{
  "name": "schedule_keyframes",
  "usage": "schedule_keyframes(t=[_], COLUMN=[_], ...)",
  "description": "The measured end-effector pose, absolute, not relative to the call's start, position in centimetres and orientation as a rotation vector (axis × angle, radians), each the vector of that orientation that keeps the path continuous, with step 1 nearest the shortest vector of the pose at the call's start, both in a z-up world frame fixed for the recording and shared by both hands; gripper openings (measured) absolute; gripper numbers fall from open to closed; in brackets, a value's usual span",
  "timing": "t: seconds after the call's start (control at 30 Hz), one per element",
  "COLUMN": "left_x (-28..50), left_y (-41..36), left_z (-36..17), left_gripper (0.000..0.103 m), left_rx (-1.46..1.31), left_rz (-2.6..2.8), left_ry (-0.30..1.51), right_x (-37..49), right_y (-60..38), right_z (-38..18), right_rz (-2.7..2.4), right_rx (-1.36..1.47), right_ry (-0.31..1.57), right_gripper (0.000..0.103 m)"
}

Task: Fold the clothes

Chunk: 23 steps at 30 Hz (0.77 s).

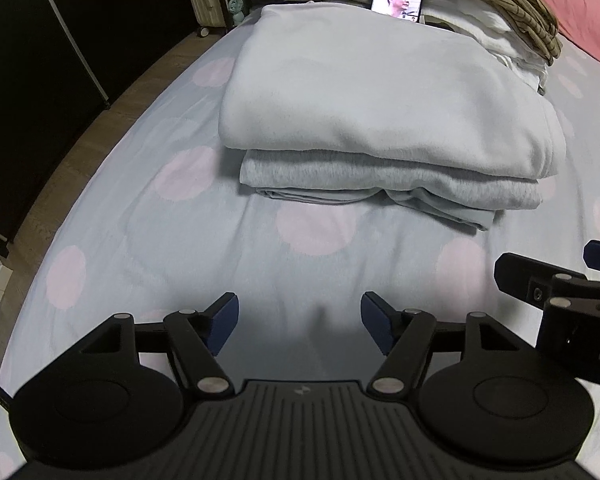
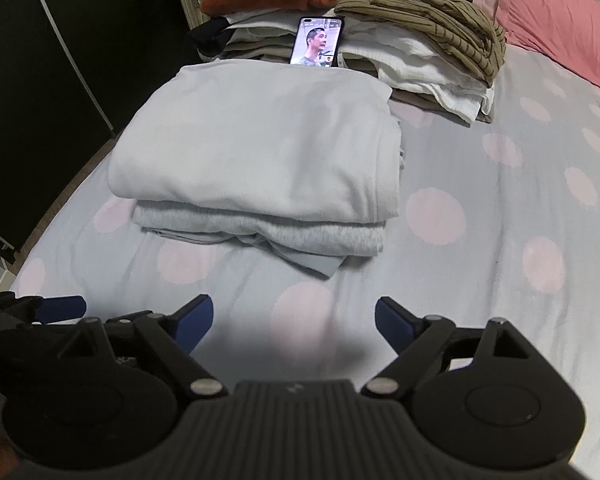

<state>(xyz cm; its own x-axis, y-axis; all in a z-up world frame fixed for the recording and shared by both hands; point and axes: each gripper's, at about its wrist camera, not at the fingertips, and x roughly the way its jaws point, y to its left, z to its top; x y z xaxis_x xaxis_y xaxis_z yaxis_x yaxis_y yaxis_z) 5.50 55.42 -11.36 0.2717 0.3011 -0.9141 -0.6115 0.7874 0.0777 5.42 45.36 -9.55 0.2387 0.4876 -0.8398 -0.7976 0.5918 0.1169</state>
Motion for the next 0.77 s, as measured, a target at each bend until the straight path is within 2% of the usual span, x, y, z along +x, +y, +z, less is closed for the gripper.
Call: schedule_keyframes(t=[0.77], left_x=[5.12], left_y=[54.48], left_z=[-11.47], left_gripper=[0.066], left_rx=[-0.290], left_rz=[0.604], left_ry=[1.114], right_x=[4.75], right_y=[44.29], right_z=[-9.36], right_rz=[0.863], right_rx=[-0.383], right_ry=[0.962], right_gripper=[0.089])
